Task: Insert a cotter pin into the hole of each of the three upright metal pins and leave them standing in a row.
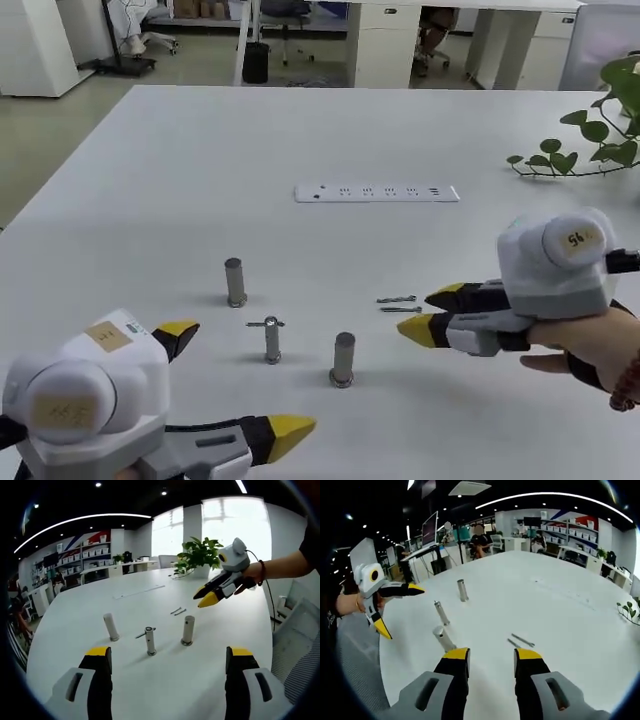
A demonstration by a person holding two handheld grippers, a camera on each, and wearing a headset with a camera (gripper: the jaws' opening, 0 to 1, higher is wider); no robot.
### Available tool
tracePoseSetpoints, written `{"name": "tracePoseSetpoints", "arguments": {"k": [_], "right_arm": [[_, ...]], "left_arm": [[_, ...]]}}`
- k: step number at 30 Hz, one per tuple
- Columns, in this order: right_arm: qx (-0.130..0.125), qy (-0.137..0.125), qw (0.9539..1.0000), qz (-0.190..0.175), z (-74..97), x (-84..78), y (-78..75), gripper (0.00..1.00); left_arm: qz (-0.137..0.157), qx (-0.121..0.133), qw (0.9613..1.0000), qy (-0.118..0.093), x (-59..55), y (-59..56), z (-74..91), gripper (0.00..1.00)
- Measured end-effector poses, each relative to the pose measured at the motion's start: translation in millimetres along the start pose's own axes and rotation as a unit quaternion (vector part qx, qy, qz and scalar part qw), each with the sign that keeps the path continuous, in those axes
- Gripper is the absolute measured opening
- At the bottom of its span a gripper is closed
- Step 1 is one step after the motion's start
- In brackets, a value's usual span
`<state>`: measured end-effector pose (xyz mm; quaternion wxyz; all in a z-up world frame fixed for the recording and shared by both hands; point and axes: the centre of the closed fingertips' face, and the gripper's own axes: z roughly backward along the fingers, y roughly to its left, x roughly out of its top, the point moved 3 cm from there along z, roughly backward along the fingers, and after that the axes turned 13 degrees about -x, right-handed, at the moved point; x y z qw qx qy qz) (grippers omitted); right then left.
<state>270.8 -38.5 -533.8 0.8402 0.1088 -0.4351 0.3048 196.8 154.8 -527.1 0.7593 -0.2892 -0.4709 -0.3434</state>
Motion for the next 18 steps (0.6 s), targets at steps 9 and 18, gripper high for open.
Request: {"name": "tracePoseSetpoints", "arguments": {"k": [9,18], "right_arm": [[0.002,0.033,0.9992,0.025,-19.4,-4.3,-11.3,0.27],[-0.005,0.059,0.9974,0.041,-32.4,-12.3,-21.1,0.25]], "left_arm": [[-0.001,-0.004,1.0000,0.003,-1.3,-1.9,-0.8,0.93],[-0.002,-0.014,0.9998,0.014,-5.2,-5.7,-5.2,0.92]]}}
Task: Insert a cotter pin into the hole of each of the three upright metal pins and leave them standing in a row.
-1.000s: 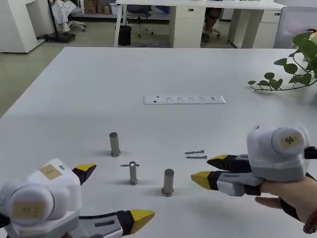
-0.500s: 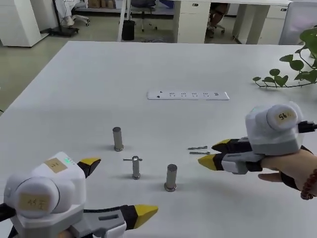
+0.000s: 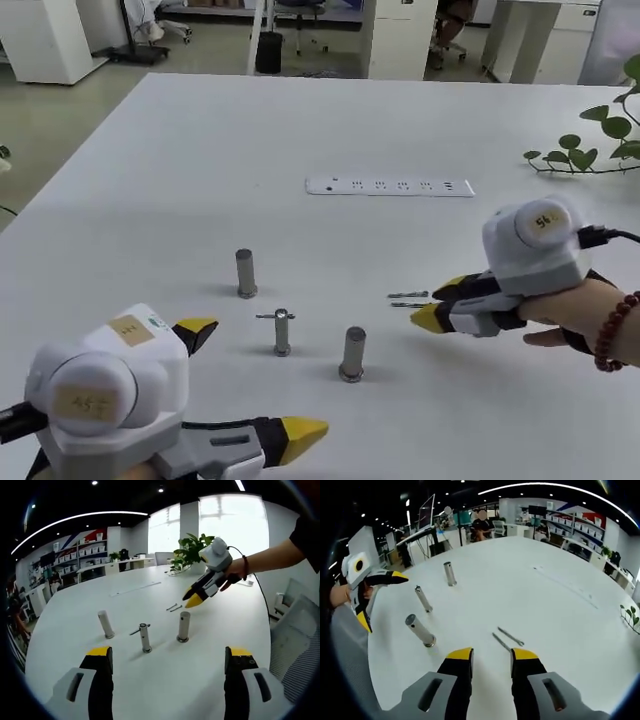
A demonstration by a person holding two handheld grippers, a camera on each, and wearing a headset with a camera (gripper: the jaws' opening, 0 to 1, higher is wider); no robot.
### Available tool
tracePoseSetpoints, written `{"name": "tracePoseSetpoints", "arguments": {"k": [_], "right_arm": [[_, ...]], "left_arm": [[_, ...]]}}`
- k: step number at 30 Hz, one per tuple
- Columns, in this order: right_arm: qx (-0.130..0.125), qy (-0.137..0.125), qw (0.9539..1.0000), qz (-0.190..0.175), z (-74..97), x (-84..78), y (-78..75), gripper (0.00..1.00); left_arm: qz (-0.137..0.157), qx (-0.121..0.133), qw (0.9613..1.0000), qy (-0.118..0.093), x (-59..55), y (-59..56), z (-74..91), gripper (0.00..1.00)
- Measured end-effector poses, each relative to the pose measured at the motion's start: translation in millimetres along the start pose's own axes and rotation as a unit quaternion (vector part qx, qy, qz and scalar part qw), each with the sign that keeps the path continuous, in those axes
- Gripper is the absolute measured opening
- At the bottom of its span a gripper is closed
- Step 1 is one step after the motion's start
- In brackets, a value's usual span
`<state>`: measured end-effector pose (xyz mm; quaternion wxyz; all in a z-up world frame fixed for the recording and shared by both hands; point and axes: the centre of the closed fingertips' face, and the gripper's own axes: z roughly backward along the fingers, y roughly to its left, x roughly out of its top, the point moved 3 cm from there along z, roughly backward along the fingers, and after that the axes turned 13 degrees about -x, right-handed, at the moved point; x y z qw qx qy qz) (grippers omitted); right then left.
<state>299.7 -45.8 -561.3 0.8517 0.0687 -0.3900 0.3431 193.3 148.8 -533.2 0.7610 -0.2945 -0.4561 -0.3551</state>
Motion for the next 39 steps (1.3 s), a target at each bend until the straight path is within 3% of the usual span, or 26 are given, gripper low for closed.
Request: {"name": "tracePoseSetpoints", "arguments": {"k": [14,29,39], "right_arm": [[-0.003,0.034,0.9988,0.036,-15.2,-8.4,-15.0,0.21],[0.008,0.045,0.9967,0.068,-26.2,-6.6,-15.2,0.16],[0.024,0.075,0.9909,0.109,-26.5,-4.4,-11.8,0.06]], "left_arm": [[0.006,0.000,1.0000,-0.001,-1.4,1.2,-0.9,0.91],[0.008,0.001,1.0000,-0.002,-2.7,2.3,0.1,0.91],[0.008,0.001,1.0000,0.001,-3.5,2.1,0.3,0.90]]}}
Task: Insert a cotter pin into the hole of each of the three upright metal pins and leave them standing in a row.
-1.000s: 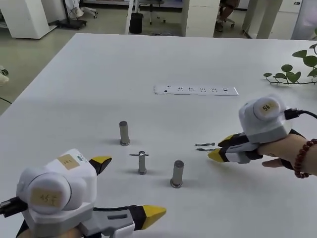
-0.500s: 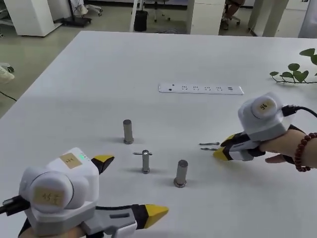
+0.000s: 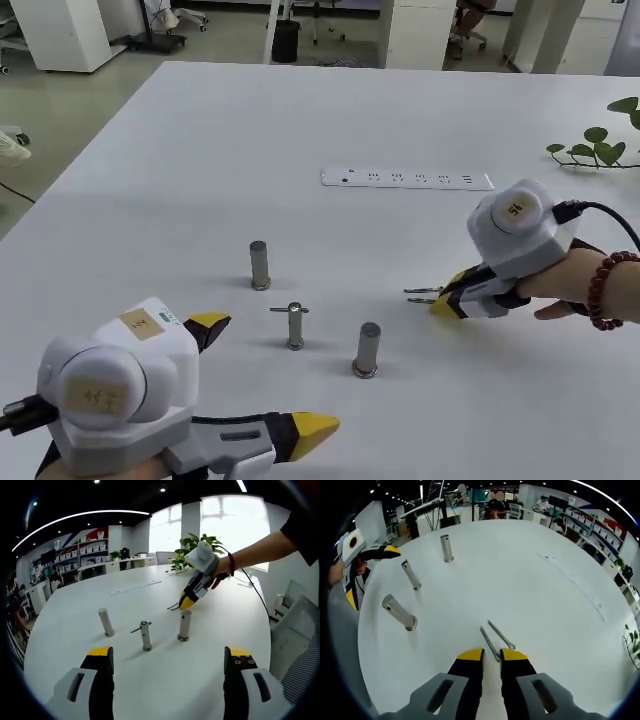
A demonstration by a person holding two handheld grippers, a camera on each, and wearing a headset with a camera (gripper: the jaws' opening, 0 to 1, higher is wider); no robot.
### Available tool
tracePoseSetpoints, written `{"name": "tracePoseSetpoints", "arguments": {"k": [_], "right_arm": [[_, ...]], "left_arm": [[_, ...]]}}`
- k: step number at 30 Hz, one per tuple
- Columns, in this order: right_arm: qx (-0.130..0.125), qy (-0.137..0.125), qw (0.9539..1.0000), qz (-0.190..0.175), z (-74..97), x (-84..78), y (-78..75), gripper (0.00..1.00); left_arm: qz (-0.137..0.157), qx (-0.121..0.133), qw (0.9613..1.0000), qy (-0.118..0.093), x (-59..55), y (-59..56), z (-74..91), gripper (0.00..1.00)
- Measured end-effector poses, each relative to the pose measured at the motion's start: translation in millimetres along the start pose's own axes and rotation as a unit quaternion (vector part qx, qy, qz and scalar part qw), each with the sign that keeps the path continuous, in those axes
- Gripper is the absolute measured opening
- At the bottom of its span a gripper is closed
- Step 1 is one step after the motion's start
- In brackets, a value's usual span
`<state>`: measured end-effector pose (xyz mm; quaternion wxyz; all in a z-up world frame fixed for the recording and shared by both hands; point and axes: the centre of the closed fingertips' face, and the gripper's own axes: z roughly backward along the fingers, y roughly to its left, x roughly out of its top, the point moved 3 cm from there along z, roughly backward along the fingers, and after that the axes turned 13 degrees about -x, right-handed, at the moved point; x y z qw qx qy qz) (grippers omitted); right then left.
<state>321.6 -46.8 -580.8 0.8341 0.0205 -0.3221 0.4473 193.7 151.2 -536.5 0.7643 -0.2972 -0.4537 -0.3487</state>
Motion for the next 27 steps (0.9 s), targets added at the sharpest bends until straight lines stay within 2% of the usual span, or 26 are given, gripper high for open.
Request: {"name": "tracePoseSetpoints", "arguments": {"k": [3,7,13,21,27], "right_arm": [[0.003,0.009,0.9999,0.004,-0.4,0.8,3.5,0.00],[-0.003,0.019,0.9994,0.029,0.0,1.1,5.8,0.00],[-0.005,0.024,0.9992,0.031,-0.6,0.4,4.1,0.00],[-0.004,0.018,0.9987,0.047,-2.0,-0.1,3.1,0.00],[-0.007,-0.006,0.9992,0.040,1.8,6.2,2.8,0.00]], "left_arm": [[0.000,-0.001,1.0000,-0.001,0.4,-0.6,-0.1,0.90],[0.000,-0.002,1.0000,-0.001,0.5,-0.9,-0.3,0.90],[-0.001,-0.003,1.0000,-0.001,0.9,-1.4,-0.5,0.89],[-0.001,-0.005,1.0000,0.000,1.5,-1.9,-0.6,0.89],[-0.005,-0.007,1.0000,0.003,2.2,-3.0,-1.1,0.89]]}}
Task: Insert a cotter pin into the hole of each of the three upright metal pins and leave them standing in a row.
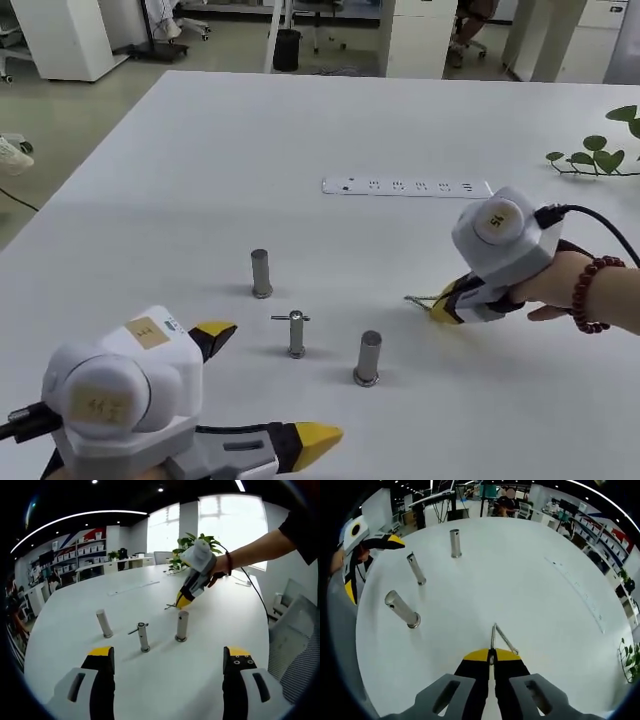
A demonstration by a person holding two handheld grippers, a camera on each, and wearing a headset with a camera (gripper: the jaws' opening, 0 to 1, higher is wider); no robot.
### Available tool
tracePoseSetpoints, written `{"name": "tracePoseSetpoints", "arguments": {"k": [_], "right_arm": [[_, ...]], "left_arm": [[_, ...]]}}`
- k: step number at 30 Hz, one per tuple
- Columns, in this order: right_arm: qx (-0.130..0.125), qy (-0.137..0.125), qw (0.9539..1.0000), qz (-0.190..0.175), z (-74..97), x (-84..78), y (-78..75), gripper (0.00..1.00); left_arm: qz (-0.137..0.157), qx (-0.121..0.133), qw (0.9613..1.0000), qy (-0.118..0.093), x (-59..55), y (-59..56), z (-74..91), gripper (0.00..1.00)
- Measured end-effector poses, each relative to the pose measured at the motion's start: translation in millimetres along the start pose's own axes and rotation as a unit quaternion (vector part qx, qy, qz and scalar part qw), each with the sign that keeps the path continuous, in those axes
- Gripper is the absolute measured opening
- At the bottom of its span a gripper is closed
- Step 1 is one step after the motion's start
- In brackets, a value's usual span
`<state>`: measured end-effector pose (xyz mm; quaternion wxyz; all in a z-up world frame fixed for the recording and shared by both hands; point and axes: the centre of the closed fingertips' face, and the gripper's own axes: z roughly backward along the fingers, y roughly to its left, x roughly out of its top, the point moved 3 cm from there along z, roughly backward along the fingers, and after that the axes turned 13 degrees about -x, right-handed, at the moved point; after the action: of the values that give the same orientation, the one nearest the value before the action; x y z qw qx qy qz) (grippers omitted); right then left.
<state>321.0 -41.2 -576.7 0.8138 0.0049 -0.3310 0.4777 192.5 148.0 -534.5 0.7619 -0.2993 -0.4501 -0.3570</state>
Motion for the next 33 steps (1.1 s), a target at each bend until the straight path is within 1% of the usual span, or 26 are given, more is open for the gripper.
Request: {"name": "tracePoseSetpoints", "arguments": {"k": [4,9,11,14,18,20,21,25,33], "right_arm": [[-0.003,-0.012,0.9999,0.008,5.5,5.1,-0.3,0.00],[-0.005,-0.027,0.9995,0.017,12.3,9.6,0.9,0.00],[-0.005,-0.038,0.9990,0.024,18.0,12.9,3.6,0.00],[-0.005,-0.054,0.9978,0.039,25.6,18.4,7.5,0.00],[-0.005,-0.068,0.9962,0.054,33.7,23.3,12.8,0.00],[-0.003,-0.074,0.9957,0.055,37.3,25.5,15.5,0.00],[-0.001,-0.081,0.9950,0.059,40.3,27.3,18.1,0.00],[0.007,-0.093,0.9929,0.073,47.5,31.3,24.8,0.00],[0.020,-0.120,0.9882,0.093,59.4,41.7,37.3,0.00]], "left_arm": [[-0.001,-0.002,1.0000,-0.001,3.0,-0.3,0.0,0.86],[0.003,-0.006,1.0000,-0.004,7.7,-1.1,0.8,0.79],[0.004,-0.009,0.9999,-0.003,9.0,-1.3,1.0,0.76],[0.002,-0.012,0.9999,-0.004,12.5,-1.4,1.3,0.74],[-0.002,-0.018,0.9998,-0.002,17.8,-3.0,0.6,0.70],[-0.007,-0.020,0.9998,-0.002,20.3,-4.3,-0.2,0.66],[-0.008,-0.021,0.9997,-0.002,21.0,-5.0,-0.6,0.65],[-0.010,-0.030,0.9995,0.002,24.2,-7.8,-3.2,0.60],[-0.004,-0.044,0.9990,0.006,30.2,-11.2,-11.3,0.47]]}}
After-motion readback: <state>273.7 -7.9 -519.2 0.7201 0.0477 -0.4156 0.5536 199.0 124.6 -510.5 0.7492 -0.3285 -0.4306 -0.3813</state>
